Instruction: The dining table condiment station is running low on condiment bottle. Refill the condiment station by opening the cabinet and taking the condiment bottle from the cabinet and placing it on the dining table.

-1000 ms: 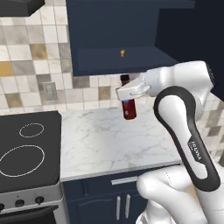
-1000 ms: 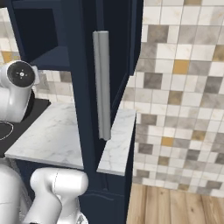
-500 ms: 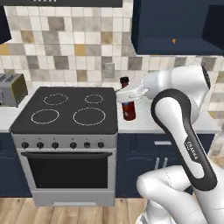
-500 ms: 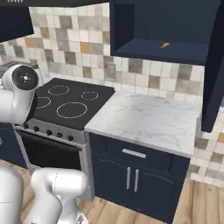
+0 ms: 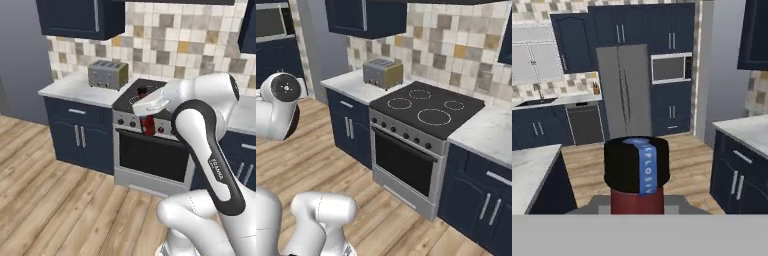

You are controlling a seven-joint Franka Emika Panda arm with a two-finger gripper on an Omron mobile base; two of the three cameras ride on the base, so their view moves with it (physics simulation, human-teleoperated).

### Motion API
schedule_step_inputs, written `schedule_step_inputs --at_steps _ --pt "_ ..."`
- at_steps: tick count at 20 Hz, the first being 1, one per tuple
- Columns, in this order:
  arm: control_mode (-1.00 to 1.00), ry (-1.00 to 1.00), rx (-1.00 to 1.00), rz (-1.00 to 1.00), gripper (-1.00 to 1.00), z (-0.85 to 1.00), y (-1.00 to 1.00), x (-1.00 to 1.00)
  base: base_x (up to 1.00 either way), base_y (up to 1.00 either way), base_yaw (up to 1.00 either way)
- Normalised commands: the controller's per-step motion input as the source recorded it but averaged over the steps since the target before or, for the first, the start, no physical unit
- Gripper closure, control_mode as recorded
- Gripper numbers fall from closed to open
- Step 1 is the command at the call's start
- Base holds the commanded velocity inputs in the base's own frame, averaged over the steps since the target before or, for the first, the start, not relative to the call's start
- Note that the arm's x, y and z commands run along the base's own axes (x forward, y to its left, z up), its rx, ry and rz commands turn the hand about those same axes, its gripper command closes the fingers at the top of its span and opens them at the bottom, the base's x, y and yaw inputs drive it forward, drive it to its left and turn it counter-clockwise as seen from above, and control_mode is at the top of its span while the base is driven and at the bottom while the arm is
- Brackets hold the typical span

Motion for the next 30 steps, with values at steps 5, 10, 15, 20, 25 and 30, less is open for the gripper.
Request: schedule_step_inputs --at_steps 5,10,15,20,25,30 --pt "1.0 0.0 0.0 0.0 1.0 0.0 0.0 0.0 -0.97 0.17 0.68" --pt "1.0 0.0 0.0 0.0 1.0 0.0 0.0 0.0 -0.89 0.0 0.75" --pt "1.0 0.0 0.0 0.0 1.0 0.0 0.0 0.0 -0.7 -0.21 0.77" --pt "1.0 0.0 0.0 0.0 1.0 0.0 0.0 0.0 -0.59 -0.11 0.74" --pt "1.0 0.0 0.0 0.0 1.0 0.0 0.0 0.0 -0.31 0.01 0.62" --pt "1.0 0.0 0.0 0.0 1.0 0.0 0.0 0.0 0.2 0.51 0.39"
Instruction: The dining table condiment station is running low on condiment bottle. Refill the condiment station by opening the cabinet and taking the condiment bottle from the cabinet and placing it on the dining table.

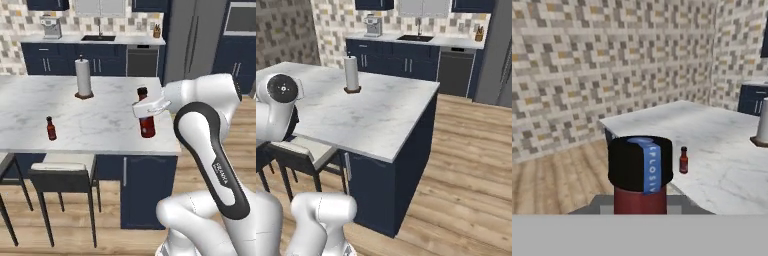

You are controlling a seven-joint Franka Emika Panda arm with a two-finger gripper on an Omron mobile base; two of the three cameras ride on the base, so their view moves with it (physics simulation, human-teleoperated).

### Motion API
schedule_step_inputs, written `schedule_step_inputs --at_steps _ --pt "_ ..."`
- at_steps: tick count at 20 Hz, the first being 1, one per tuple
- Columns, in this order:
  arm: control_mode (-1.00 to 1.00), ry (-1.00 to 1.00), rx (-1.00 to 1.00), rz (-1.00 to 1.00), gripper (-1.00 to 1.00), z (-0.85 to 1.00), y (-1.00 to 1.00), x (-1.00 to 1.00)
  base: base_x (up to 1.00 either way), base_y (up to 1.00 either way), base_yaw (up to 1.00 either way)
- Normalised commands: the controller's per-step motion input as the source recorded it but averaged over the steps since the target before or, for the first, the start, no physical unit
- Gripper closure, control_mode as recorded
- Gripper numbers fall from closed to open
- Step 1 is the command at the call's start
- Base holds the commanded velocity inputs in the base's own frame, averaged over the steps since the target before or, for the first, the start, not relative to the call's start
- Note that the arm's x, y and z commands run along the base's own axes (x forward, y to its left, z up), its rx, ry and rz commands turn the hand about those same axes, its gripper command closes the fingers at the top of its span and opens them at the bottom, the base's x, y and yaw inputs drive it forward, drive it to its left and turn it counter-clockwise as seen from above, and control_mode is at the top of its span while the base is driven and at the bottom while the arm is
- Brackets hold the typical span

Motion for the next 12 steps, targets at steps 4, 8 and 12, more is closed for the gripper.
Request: schedule_step_inputs --at_steps 4,8,12 --pt "1.0 0.0 0.0 0.0 1.0 0.0 0.0 0.0 0.35 0.51 0.01" --pt "1.0 0.0 0.0 0.0 1.0 0.0 0.0 0.0 0.1 0.14 -0.39" --pt "1.0 0.0 0.0 0.0 1.0 0.0 0.0 0.0 0.45 0.55 -0.5"
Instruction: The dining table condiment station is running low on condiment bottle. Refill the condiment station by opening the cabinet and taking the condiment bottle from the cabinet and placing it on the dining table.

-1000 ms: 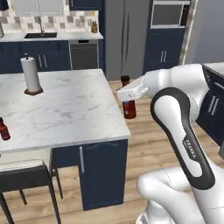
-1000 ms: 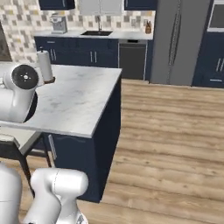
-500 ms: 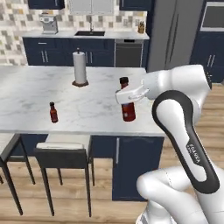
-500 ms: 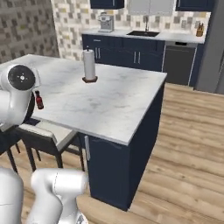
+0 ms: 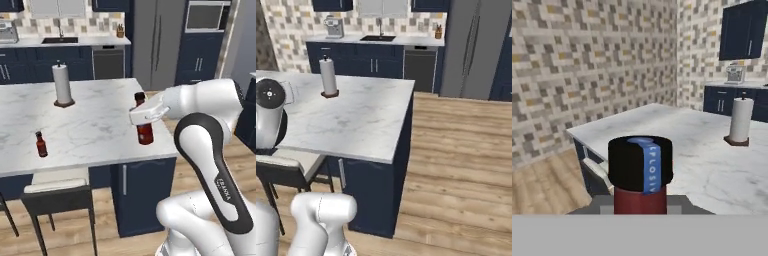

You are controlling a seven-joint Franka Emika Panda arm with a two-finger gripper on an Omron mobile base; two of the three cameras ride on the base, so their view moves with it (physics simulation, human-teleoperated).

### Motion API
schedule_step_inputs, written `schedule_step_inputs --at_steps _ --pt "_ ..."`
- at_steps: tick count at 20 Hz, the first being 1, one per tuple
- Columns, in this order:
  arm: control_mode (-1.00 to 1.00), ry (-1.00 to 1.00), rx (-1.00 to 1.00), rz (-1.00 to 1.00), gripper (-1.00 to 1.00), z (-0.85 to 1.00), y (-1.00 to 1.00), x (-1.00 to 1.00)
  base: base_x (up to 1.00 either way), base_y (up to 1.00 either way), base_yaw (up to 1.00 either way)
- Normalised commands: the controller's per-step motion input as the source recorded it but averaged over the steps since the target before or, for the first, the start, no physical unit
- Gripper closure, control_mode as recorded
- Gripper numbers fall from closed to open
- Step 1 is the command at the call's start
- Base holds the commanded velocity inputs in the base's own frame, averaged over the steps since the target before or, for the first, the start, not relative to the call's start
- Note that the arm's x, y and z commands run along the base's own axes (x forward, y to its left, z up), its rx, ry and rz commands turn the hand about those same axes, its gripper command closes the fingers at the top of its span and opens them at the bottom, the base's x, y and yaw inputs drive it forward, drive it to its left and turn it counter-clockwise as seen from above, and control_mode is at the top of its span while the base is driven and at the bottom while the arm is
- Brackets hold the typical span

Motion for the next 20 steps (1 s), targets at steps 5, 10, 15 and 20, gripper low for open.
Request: schedule_step_inputs --at_steps 5,10,15,20 --pt "1.0 0.0 0.0 0.0 1.0 0.0 0.0 0.0 0.52 0.93 -0.4" --pt "1.0 0.0 0.0 0.0 1.0 0.0 0.0 0.0 0.04 0.57 -0.23" --pt "1.0 0.0 0.0 0.0 1.0 0.0 0.0 0.0 -0.09 0.21 -0.06" --pt "1.0 0.0 0.0 0.0 1.0 0.0 0.0 0.0 0.35 0.01 0.06"
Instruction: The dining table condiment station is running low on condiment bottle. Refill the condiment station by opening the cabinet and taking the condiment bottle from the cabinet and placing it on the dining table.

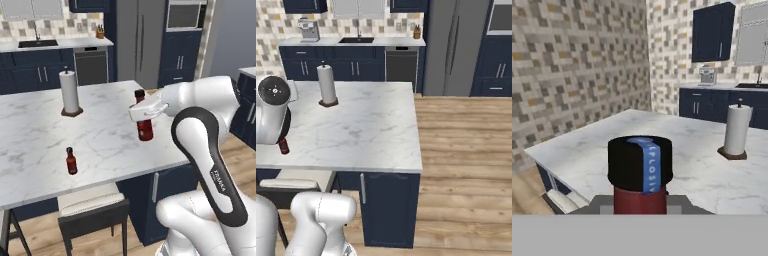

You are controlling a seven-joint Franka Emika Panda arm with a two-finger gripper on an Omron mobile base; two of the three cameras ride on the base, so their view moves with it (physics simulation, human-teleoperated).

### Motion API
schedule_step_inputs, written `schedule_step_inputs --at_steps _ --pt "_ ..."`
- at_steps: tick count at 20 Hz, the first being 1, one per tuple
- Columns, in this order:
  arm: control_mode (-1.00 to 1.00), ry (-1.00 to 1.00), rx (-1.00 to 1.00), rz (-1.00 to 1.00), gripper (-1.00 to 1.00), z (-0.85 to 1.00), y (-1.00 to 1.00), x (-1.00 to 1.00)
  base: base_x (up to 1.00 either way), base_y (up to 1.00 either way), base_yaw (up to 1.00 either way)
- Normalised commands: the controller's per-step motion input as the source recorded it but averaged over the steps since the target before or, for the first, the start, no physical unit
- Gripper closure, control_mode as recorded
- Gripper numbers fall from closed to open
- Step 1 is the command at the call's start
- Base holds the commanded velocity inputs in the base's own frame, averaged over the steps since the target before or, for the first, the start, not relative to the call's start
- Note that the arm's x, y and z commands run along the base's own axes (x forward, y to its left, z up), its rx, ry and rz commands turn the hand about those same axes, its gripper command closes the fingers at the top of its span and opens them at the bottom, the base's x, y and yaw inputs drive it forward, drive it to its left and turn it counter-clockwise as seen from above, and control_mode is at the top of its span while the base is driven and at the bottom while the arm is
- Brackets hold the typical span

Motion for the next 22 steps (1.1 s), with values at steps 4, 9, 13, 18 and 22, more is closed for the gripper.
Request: schedule_step_inputs --at_steps 4,9,13,18,22 --pt "-1.0 -0.05 0.0 0.31 1.0 -0.94 0.0 0.74 0.0 0.0 0.0" --pt "-1.0 -0.16 0.0 0.41 1.0 -1.0 -0.07 0.67 0.0 0.0 0.0" --pt "-1.0 -0.2 0.0 0.35 1.0 -0.82 -0.01 0.47 0.0 0.0 0.0" --pt "-1.0 -0.01 0.0 0.16 1.0 -0.34 0.0 0.37 0.0 0.0 0.0" --pt "-1.0 0.0 0.06 0.1 1.0 -0.33 0.0 0.29 0.0 0.0 0.0"
